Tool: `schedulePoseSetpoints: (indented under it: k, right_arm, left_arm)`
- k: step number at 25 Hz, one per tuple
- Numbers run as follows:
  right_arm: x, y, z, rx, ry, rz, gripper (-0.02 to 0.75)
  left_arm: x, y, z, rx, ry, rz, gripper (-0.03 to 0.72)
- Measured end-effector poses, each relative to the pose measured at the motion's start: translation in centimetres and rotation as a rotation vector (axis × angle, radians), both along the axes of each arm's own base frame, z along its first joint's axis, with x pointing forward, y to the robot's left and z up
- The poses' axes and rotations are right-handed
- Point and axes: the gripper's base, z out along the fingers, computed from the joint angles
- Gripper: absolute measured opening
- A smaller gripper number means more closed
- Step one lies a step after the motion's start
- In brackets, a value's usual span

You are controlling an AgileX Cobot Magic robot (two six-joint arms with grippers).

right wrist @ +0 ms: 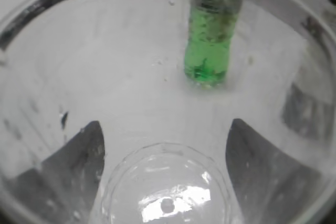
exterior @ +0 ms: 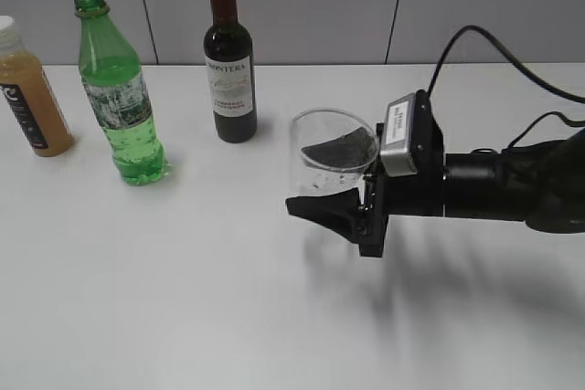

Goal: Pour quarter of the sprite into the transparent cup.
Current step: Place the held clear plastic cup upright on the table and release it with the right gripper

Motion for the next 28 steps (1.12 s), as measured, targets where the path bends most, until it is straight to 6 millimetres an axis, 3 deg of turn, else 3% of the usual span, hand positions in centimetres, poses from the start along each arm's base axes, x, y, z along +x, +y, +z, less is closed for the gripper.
schedulePoseSetpoints:
  k: [6, 13, 20, 28]
  right_arm:
    - [-0.3, 3.5, -1.0, -0.002, 0.022, 0.138, 0.547]
    - [0.1, 6.0, -1.7, -0.012, 0.036, 0.241, 0.547]
    - [1.0, 6.7, -3.3, -0.025, 0.062, 0.249, 0.547]
    - [2.3, 7.3, -3.7, -0.016, 0.040, 0.245, 0.547]
  left_arm:
    - [0.0, 0.0, 0.0, 0.000, 0.000, 0.000, 0.237]
    - [0.0, 0.0, 0.0, 0.000, 0.000, 0.000, 0.237]
    - [0.0, 0.0, 0.0, 0.000, 0.000, 0.000, 0.237]
    - [0.0, 0.0, 0.0, 0.000, 0.000, 0.000, 0.237]
